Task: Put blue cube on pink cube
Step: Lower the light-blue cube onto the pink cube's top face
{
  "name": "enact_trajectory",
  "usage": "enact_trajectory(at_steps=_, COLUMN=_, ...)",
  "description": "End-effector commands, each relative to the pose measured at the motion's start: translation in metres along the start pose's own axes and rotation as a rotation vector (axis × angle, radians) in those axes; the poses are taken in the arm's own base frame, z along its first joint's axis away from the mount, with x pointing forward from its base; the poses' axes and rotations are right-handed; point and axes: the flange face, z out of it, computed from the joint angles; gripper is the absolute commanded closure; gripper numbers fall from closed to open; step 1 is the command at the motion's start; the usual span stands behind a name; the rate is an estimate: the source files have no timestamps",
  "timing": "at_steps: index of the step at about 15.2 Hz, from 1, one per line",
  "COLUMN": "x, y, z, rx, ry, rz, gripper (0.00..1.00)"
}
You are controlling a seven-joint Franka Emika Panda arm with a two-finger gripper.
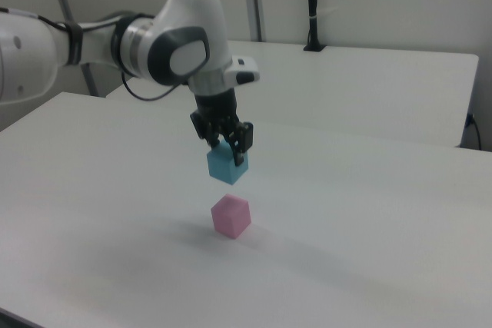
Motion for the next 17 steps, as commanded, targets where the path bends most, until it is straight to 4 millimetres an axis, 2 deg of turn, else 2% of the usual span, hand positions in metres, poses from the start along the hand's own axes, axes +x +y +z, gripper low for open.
enact_trajectory(at_steps=1, x=-0.014, y=-0.006, z=0.036, rx=-0.044, ry=-0.002, rz=-0.013, gripper=0.42)
enact_trajectory(at_steps=2, x=-0.018, y=-0.005, z=0.049, rx=-0.072, ry=-0.011, rz=-0.032, gripper=0.42)
enact_trajectory(at_steps=5, x=-0.025, y=-0.006, z=0.068, rx=-0.085, ry=-0.011, rz=-0.046, gripper=0.42)
enact_trajectory(at_steps=9, x=-0.026, y=-0.008, z=0.073, rx=-0.092, ry=-0.002, rz=-0.042, gripper=0.42)
enact_trajectory(at_steps=13, x=-0.024, y=-0.024, z=0.074, rx=-0.089, ry=0.0, rz=-0.037, gripper=0.42)
enact_trajectory(at_steps=17, x=-0.021, y=-0.033, z=0.087, rx=-0.089, ry=-0.007, rz=-0.044, gripper=0.42)
